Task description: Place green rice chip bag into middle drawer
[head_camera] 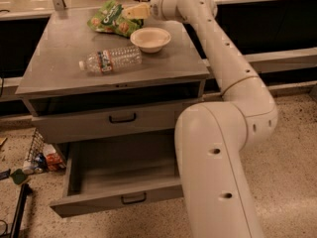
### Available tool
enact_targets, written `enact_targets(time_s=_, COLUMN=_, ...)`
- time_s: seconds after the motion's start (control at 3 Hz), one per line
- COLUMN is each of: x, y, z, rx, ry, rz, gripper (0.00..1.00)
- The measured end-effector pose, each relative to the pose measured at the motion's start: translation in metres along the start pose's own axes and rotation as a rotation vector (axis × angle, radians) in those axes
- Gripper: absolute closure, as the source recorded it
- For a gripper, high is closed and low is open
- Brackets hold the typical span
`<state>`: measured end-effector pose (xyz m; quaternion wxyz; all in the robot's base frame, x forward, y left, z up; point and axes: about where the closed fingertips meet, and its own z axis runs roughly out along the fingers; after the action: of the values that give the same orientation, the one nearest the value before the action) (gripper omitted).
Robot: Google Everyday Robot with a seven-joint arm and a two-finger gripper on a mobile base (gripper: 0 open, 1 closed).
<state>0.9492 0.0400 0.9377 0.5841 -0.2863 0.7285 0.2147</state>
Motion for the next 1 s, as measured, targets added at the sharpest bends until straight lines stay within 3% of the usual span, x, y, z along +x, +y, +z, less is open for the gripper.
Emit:
enact_targets(time_s=0.33, x=0.013, y=0.009, z=0.017, rx=-0.035, ry=0.038, rz=-0.032, gripper=0.00)
enact_targets(time_s=0.67, x=0.032, y=0.012, z=0.032, rx=-0.033, ry=0.083, rz=-0.050, gripper=0.00)
enact_targets(time_s=1.0, x=0.030, y=-0.005, z=0.042, rx=0.044, ry=0.051, rz=-0.029, gripper=0.00)
